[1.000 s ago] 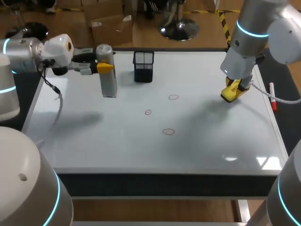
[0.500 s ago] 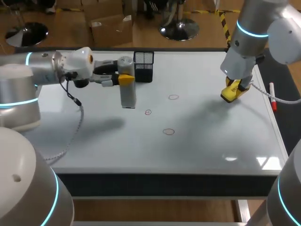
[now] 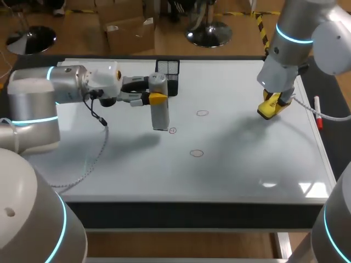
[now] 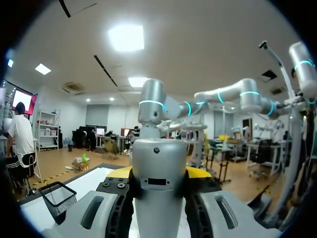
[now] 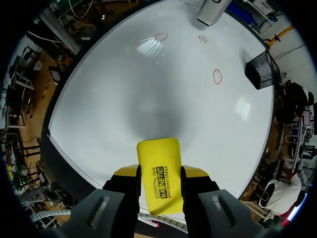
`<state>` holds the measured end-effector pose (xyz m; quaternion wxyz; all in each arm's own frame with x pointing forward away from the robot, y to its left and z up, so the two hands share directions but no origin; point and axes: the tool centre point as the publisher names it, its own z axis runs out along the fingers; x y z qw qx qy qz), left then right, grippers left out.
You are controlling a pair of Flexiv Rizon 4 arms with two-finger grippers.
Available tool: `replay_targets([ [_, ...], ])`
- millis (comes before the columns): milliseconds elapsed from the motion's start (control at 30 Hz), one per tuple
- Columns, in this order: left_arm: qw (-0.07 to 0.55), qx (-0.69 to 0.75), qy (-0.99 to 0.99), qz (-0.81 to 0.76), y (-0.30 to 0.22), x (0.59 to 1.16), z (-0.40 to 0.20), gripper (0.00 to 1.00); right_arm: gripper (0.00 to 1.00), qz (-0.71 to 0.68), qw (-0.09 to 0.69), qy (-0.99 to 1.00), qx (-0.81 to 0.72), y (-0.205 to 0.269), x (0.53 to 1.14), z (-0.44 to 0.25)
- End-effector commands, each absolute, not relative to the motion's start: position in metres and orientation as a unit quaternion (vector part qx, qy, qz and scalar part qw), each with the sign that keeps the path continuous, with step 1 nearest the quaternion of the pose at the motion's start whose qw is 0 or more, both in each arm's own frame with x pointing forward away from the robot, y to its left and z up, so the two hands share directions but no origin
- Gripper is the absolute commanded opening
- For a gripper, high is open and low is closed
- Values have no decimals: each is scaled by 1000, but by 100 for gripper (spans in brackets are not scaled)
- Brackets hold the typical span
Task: Pick up the inspection probe, press it on each red-marked spot on the whiteboard one by one, put down the probe, pick up the eraser, and wipe off all the red marks.
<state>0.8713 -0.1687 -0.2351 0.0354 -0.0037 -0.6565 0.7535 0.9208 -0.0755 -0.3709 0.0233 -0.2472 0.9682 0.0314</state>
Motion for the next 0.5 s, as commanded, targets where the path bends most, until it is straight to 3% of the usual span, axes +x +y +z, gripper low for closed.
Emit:
replay_targets([
  [33, 38, -5, -650, 759, -178, 873, -241, 0, 0, 30, 22, 968, -248, -76, 921, -370],
  [500, 42, -16, -648, 760, -189, 870, -255, 0, 0, 30, 22, 968, -248, -76, 921, -370],
])
